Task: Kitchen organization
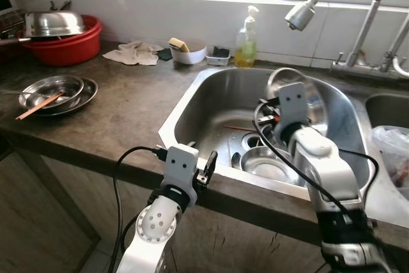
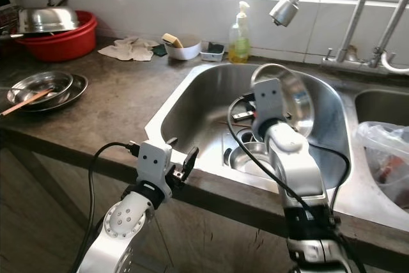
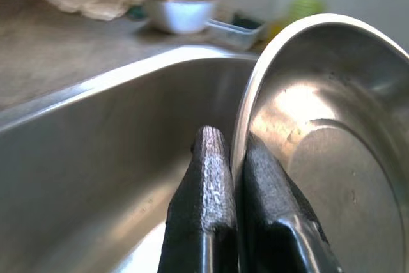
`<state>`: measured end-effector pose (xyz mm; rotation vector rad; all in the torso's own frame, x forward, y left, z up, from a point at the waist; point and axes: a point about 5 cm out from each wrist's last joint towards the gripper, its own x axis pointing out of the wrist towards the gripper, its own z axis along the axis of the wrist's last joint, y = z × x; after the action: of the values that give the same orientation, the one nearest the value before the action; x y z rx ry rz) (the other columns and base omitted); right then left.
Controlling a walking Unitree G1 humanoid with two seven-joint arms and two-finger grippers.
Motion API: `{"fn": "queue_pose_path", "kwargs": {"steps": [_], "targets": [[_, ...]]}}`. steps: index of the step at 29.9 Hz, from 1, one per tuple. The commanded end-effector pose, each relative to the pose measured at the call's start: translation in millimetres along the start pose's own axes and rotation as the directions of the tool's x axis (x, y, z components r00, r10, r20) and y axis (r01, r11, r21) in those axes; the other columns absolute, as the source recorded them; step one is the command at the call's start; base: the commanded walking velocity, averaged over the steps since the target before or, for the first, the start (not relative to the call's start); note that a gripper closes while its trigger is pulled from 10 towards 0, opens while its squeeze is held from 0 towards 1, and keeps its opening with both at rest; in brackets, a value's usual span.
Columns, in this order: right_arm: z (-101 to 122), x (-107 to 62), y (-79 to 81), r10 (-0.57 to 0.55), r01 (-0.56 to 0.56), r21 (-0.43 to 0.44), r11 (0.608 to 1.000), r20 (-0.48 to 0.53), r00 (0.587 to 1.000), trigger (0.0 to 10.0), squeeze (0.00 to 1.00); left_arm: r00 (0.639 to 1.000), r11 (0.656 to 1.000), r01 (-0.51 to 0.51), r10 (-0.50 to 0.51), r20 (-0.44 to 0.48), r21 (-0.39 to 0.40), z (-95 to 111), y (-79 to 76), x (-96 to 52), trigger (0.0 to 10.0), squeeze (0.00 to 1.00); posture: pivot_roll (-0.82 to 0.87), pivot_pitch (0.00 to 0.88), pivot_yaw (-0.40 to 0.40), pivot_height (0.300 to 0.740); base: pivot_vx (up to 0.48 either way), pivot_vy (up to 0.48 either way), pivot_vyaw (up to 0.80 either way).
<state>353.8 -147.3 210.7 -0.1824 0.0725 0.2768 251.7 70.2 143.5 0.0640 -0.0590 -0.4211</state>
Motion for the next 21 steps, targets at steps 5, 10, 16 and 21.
{"fn": "queue_pose_path", "kwargs": {"steps": [5,10,16,21], "targets": [[-1.7,13.8,-13.4,0.053,-0.056,-0.028,0.998,-0.099,0.994,10.0,0.00,1.000,1.000,0.012,-0.012,-0.002,-0.017,3.9,-4.2,-10.7,10.0,0.00,0.00,0.093,-0.036,0.740,0.000,0.000,0.00],[-7.0,23.8,-8.9,0.207,-0.209,0.008,0.978,-0.180,0.962,10.0,0.00,1.000,1.000,0.001,-0.002,-0.021,-0.020,2.6,-4.0,-17.8,10.0,0.00,0.01,0.137,-0.038,0.740,0.000,0.000,0.00],[-21.6,27.4,-3.5,0.302,-0.313,0.004,0.950,-0.277,0.912,10.0,0.00,0.999,1.000,-0.019,0.018,-0.029,-0.019,4.7,-2.6,-21.7,10.0,0.00,0.02,0.168,-0.043,0.740,0.000,0.000,0.00],[-29.2,27.0,-1.8,0.334,-0.352,-0.003,0.936,-0.310,0.890,10.0,1.00,0.999,0.999,-0.027,0.026,-0.038,-0.017,4.8,-0.1,-24.3,10.0,0.00,0.02,0.176,-0.045,0.740,0.000,0.000,0.00]]}}
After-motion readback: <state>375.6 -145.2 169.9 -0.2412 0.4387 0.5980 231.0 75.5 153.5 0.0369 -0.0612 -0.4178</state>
